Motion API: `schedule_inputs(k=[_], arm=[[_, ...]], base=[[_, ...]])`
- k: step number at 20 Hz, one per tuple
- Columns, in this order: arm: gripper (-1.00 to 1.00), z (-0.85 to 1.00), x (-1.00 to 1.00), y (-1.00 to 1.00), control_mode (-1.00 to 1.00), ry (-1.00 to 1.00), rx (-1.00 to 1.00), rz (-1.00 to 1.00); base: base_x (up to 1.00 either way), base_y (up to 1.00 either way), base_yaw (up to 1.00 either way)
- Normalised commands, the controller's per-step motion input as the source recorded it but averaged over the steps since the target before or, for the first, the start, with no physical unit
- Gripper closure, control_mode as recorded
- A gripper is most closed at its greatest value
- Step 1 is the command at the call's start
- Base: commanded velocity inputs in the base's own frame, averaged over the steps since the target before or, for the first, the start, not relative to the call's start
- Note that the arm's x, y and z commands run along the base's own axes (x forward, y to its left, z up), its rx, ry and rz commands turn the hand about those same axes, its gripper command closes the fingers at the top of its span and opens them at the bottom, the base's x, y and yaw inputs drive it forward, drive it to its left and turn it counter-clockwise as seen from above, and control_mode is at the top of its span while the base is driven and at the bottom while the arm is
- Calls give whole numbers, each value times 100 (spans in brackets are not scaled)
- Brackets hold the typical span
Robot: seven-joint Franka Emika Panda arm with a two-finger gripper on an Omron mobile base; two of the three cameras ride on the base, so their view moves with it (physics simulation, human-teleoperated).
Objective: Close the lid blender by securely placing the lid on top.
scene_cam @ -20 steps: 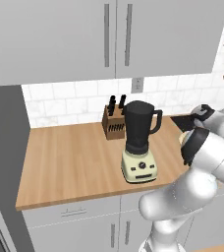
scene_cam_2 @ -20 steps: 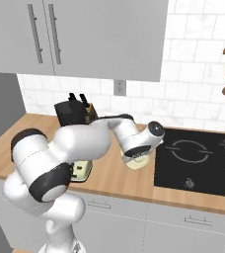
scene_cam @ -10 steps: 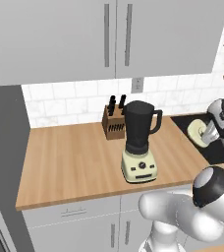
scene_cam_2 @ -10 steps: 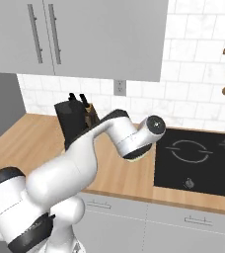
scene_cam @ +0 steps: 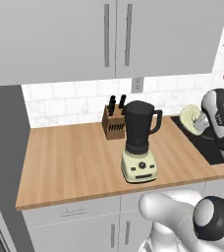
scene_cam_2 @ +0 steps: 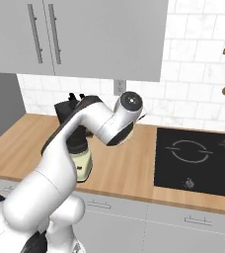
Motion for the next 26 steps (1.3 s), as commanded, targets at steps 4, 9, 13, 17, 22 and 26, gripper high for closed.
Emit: schedule_inputs(k=[4,9,13,17,22,26], arm=[[100,40,0,75,-100,13,0,0],[100,55,0,76,-100,13,0,0],[100,53,8,70,-100,10,0,0],[100,36,10,49,-100,1,0,-6],[100,0,2,5,-100,0,0,-2],[100,0,38,39,-100,5,-1,-7]], base=[[0,0,0],[0,0,0],[0,0,0],[0,0,0],[0,0,0],[0,0,0]])
